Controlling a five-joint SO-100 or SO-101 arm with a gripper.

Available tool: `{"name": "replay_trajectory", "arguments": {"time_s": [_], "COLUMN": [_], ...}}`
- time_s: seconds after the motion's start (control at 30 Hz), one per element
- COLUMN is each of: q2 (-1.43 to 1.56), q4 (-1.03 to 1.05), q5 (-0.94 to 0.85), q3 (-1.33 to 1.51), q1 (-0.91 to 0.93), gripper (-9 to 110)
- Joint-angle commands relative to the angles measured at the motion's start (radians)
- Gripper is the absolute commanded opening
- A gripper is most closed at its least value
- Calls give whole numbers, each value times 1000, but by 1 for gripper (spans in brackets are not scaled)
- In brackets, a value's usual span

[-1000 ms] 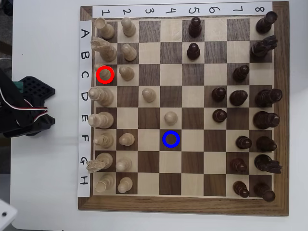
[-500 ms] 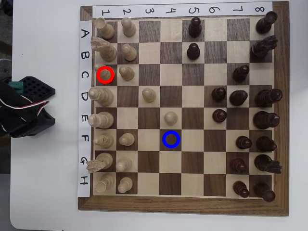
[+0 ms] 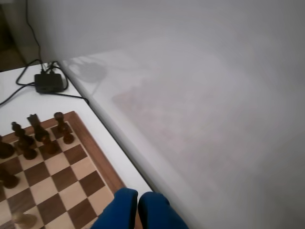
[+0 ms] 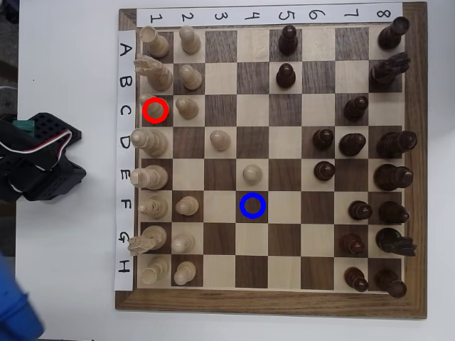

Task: Move the piece to destination

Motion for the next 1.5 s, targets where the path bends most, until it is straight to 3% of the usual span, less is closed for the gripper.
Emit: {"name": "replay_trajectory", "arguments": {"time_s": [0.0, 0.6, 1.47], "q2": [18, -32, 3], "q4": [32, 40, 41], "q5": [172, 262, 311], "q3": [9, 235, 723], "q1": [-196, -607, -900], "gripper": [0, 1, 1]}}
